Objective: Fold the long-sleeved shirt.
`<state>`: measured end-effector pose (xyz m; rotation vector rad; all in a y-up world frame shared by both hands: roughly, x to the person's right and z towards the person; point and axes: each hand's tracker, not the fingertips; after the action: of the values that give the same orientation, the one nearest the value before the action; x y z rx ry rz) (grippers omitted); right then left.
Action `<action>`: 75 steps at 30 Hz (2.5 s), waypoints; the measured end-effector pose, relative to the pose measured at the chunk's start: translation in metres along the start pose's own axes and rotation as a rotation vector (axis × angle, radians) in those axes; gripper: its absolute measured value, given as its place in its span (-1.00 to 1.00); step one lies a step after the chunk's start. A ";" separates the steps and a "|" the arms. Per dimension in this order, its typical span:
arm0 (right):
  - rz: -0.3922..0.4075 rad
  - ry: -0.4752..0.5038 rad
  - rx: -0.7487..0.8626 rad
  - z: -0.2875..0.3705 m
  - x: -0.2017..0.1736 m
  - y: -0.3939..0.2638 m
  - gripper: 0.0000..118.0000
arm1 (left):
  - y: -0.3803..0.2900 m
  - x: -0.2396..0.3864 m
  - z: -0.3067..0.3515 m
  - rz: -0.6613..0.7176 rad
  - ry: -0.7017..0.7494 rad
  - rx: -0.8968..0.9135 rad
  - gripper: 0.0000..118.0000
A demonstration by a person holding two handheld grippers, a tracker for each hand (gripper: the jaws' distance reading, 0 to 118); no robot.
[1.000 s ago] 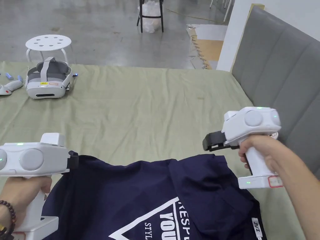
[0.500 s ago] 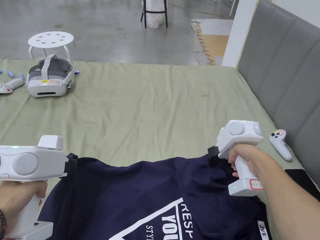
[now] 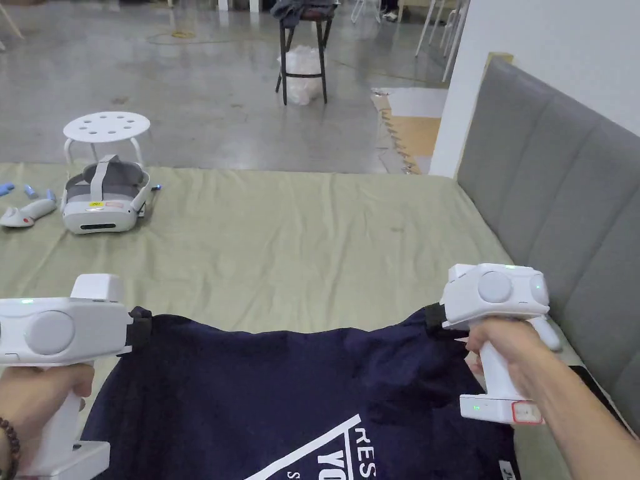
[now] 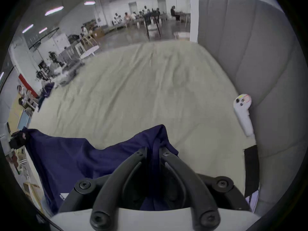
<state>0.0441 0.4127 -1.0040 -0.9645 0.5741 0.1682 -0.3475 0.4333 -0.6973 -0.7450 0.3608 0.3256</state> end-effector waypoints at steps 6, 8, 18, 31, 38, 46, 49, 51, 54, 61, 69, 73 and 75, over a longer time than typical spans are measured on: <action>0.042 0.041 0.178 0.082 0.007 -0.042 -0.83 | -0.028 0.006 0.079 0.002 -0.042 0.126 -0.84; 0.058 0.049 0.231 0.111 0.006 -0.067 -0.83 | -0.046 0.005 0.103 -0.008 -0.046 0.166 -0.84; 0.089 0.062 0.268 0.177 0.003 -0.212 -0.83 | -0.176 0.006 0.170 -0.023 0.040 0.164 -0.84; 0.152 -0.057 -0.038 0.091 0.012 -0.290 -0.83 | -0.292 0.006 0.103 0.069 0.103 -0.210 -0.84; 0.108 -0.079 -0.033 0.097 0.007 -0.286 -0.10 | -0.281 0.005 0.111 0.099 0.063 -0.168 -0.02; 0.082 -0.017 0.218 0.190 -0.011 -0.247 0.79 | -0.218 0.013 0.185 0.125 0.019 0.050 0.82; 0.131 -0.008 0.315 0.210 -0.030 -0.237 -0.05 | -0.196 0.026 0.205 0.078 0.022 0.139 0.39; 0.144 -0.017 0.334 0.211 -0.040 -0.232 -0.69 | -0.187 0.034 0.209 0.056 0.016 0.186 -0.47; 0.143 -0.007 0.364 0.201 -0.048 -0.229 -1.00 | -0.181 0.044 0.203 0.063 0.025 0.205 -0.94; 0.162 -0.010 0.354 0.196 -0.055 -0.226 -1.00 | -0.182 0.016 0.191 0.177 -0.027 0.182 -0.90; 0.130 0.006 0.313 0.195 -0.052 -0.242 -1.00 | -0.231 -0.087 0.163 0.604 -0.265 0.078 0.84; 0.117 0.003 0.270 0.185 -0.050 -0.255 -1.00 | -0.264 -0.119 0.136 0.760 -0.406 0.019 0.84; 0.102 0.010 0.259 0.183 -0.050 -0.259 -1.00 | -0.274 -0.130 0.122 0.772 -0.410 -0.025 0.84</action>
<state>0.1718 0.4194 -0.7097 -0.6861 0.6377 0.1757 -0.3257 0.3098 -0.3954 -0.5183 0.2402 1.1921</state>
